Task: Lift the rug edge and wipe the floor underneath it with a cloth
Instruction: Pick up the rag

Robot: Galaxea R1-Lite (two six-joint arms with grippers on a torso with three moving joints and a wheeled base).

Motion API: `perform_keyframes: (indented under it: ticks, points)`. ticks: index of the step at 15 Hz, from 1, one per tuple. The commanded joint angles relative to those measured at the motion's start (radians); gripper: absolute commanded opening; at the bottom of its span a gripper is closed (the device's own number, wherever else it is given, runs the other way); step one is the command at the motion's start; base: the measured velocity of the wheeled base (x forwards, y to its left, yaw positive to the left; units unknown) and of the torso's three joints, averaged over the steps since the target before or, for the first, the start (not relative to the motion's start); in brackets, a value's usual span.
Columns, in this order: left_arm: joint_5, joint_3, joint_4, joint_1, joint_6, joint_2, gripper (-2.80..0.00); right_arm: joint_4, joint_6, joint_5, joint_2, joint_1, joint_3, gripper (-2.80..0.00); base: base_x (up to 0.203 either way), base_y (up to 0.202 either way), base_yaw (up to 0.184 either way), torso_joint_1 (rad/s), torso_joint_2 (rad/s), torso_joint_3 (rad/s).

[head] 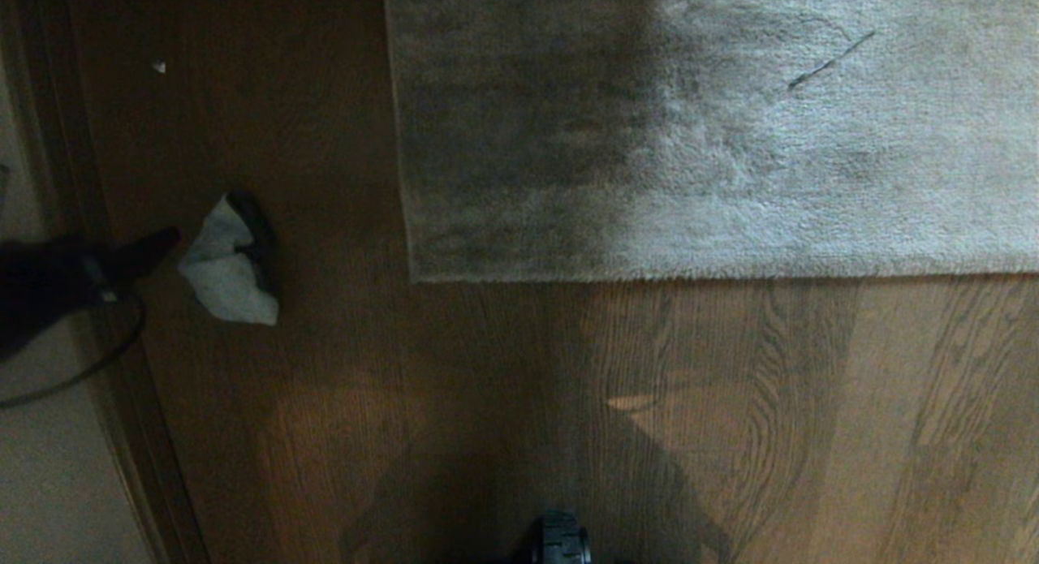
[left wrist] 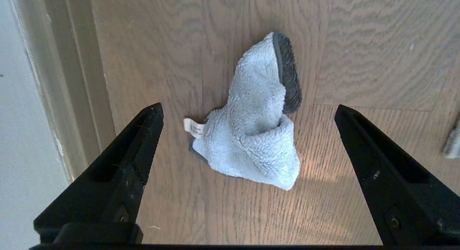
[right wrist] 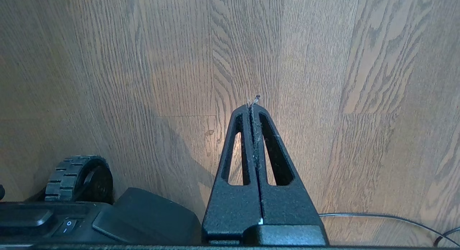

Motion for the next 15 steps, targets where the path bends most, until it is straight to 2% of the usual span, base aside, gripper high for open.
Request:
perform_keyframes:
  ticks: [1,3,6,9,15]
  points:
    - [-0.014,-0.015,-0.005,0.001,-0.002,0.028,0.0,0.0,0.0,0.0,0.0,0.0,0.0,-2.8,0.0,0.0,0.0,0.0,0.0,0.0]
    - [-0.042,-0.018,-0.005,-0.004,-0.002,0.036,0.0,0.0,0.0,0.0,0.0,0.0,0.0,-2.8,0.0,0.0,0.0,0.0,0.0,0.0]
    - [-0.044,-0.017,-0.012,-0.007,-0.002,0.052,0.0,0.0,0.0,0.0,0.0,0.001,0.0,-2.8,0.0,0.0,0.0,0.0,0.0,0.0]
    - [-0.046,-0.019,-0.089,-0.007,-0.002,0.099,0.0,0.0,0.0,0.0,0.0,0.0,0.0,-2.8,0.0,0.0,0.0,0.0,0.0,0.0]
    - [-0.057,-0.02,-0.141,0.0,-0.002,0.153,0.0,0.0,0.0,0.0,0.0,0.0,0.0,-2.8,0.0,0.0,0.0,0.0,0.0,0.0]
